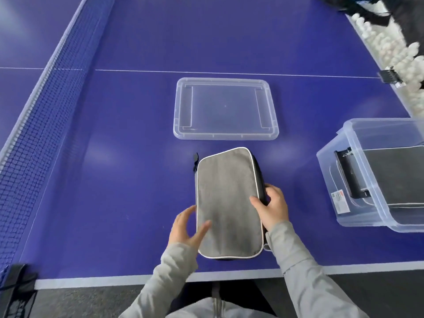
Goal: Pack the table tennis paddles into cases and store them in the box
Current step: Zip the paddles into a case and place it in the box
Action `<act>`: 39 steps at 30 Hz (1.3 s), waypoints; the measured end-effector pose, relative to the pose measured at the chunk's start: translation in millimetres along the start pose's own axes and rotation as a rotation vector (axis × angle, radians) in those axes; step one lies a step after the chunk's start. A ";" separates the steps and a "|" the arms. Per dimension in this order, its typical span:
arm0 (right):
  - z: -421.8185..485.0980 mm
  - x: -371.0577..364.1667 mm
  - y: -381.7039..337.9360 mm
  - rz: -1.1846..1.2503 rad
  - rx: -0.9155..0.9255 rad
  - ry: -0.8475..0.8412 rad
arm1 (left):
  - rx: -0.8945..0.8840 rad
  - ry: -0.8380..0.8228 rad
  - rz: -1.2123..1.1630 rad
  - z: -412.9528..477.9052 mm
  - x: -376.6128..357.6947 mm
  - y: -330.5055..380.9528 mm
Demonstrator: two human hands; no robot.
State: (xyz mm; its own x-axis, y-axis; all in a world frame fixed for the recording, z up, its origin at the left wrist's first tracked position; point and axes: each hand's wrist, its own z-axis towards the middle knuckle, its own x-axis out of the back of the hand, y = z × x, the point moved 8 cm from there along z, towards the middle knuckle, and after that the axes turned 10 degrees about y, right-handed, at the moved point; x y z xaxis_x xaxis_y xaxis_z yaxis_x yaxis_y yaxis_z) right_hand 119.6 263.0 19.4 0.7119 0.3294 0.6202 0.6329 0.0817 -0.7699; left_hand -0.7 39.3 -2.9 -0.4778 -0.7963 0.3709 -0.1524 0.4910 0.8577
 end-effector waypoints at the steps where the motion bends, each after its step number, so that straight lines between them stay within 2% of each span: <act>1: 4.2 -3.9 14.2 -0.015 -0.070 -0.029 | 0.111 0.039 -0.010 11.2 4.9 -11.4; 3: 7.6 -13.2 41.2 -0.033 -0.202 -0.091 | 0.264 0.046 -0.007 29.6 4.9 -24.4; 6: 8.8 -21.8 66.3 -0.045 -0.306 -0.136 | 0.343 -0.015 0.007 48.4 -10.2 -20.9; 10: 8.3 -27.1 67.5 0.060 -0.287 -0.143 | 0.435 -0.036 -0.049 63.8 -31.0 -12.4; 13: 9.2 -33.6 66.2 -0.017 -0.206 -0.218 | 0.505 -0.071 -0.018 70.9 -41.1 -11.6; 17: 15.6 -37.7 75.4 -0.030 -0.250 -0.241 | 0.465 -0.090 0.063 79.0 -48.4 -14.5; 22: 23.8 -41.6 82.4 -0.035 -0.283 -0.272 | 0.524 -0.171 -0.009 80.6 -61.8 -20.9; 30: 30.0 -42.6 86.2 -0.089 -0.281 -0.279 | 0.436 -0.111 -0.123 78.6 -71.0 -12.4; 33: 28.9 -34.6 80.3 -0.088 -0.249 -0.208 | 0.379 -0.097 -0.169 77.0 -70.9 -4.1; 35: 24.4 -19.3 69.7 -0.073 -0.168 -0.099 | 0.371 -0.059 -0.206 74.7 -69.3 -2.0; 39: -6.5 36.4 29.1 -0.061 0.210 0.263 | 0.482 0.112 -0.335 66.3 -55.2 -6.6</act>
State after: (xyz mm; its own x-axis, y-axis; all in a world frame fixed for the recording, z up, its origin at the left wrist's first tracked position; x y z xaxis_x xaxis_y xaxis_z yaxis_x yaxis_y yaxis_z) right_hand 165.9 271.3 20.6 0.7464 0.0663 0.6622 0.6194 0.2950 -0.7276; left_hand -30.7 103.5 -52.6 -0.2459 -0.9550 0.1657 -0.6673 0.2908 0.6857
